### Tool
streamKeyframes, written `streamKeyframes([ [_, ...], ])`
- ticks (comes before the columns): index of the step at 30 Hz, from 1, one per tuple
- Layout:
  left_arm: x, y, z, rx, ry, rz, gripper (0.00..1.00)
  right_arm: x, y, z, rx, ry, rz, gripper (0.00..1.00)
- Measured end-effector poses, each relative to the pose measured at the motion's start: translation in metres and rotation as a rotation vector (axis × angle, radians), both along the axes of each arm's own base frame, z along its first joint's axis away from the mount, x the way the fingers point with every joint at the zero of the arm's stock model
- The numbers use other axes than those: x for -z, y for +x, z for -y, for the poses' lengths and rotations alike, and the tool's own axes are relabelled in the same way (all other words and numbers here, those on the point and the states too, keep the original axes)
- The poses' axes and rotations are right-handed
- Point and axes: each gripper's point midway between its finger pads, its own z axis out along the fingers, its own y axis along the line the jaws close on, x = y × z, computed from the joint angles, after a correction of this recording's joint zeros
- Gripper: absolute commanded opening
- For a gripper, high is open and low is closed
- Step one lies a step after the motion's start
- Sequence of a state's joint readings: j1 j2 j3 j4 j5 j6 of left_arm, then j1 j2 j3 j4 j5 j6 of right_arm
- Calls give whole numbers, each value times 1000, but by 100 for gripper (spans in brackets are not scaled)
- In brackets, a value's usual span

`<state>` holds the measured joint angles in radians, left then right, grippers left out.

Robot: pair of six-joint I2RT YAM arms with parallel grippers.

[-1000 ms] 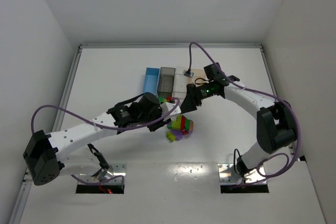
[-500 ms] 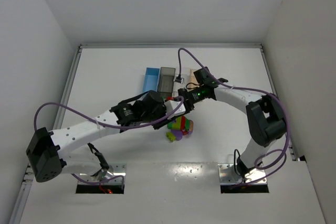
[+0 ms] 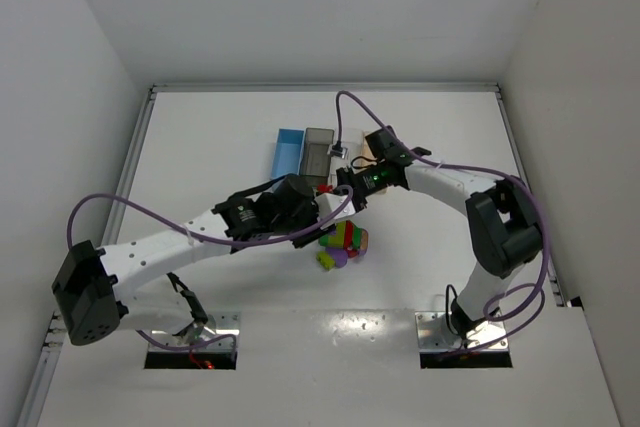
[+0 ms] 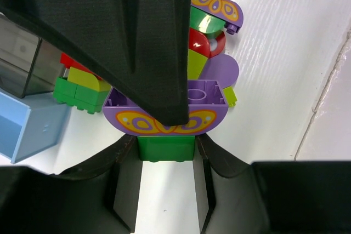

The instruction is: Sort the legos into containers by color

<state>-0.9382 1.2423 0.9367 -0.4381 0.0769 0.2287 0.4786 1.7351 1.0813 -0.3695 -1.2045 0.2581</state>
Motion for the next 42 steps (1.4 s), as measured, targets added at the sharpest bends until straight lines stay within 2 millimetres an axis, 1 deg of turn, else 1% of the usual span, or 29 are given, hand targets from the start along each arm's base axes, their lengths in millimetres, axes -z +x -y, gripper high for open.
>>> streamKeyframes([
  [1, 0, 0, 0, 0, 0, 0, 0, 0, 0, 0, 0, 0, -2, 13],
  [2, 0, 0, 0, 0, 0, 0, 0, 0, 0, 0, 0, 0, -1, 6],
  [4, 0, 0, 0, -1, 0, 1, 0, 0, 0, 0, 1, 0, -1, 0],
  [11, 2, 4, 2, -9, -20, 24, 0, 0, 7, 6, 23, -1, 9, 0],
  [14, 2, 6, 3, -18, -51, 52, 0, -3, 11, 10, 37, 3, 24, 0],
  [19, 27, -3, -24, -54, 18, -5, 0, -17, 34, 32, 120, 23, 90, 0],
  [21, 33, -1, -33, -80, 40, -21, 0, -21, 42, 40, 153, 25, 112, 0],
  [23, 34, 4, -40, -118, 45, -29, 0, -22, 48, 46, 174, 22, 128, 0],
  [26, 31, 23, -57, -219, 44, -39, 0, -18, 54, 52, 202, 0, 143, 0],
  [27, 28, 35, -64, -268, 47, -45, 0, -16, 56, 54, 211, -10, 149, 0],
  [29, 19, 66, -75, -371, 34, -59, 5, -14, 62, 59, 238, -34, 172, 0],
  [32, 4, 118, -92, -519, -2, -59, 9, -15, 71, 65, 276, -63, 215, 0],
  [34, -2, 144, -99, -582, -22, -64, 11, -18, 75, 68, 298, -74, 246, 0],
  [36, -2, 164, -101, -622, -32, -92, 12, -21, 80, 72, 321, -83, 276, 0],
  [39, 3, 189, -97, -649, -51, -137, 14, -24, 85, 76, 340, -88, 302, 0],
  [40, 6, 195, -95, -655, -56, -153, 14, -24, 86, 76, 343, -89, 305, 0],
  [41, 10, 199, -93, -657, -56, -167, 17, -24, 87, 77, 346, -92, 307, 0],
  [42, 16, 200, -92, -662, -51, -187, 17, -23, 88, 78, 350, -94, 307, 0],
])
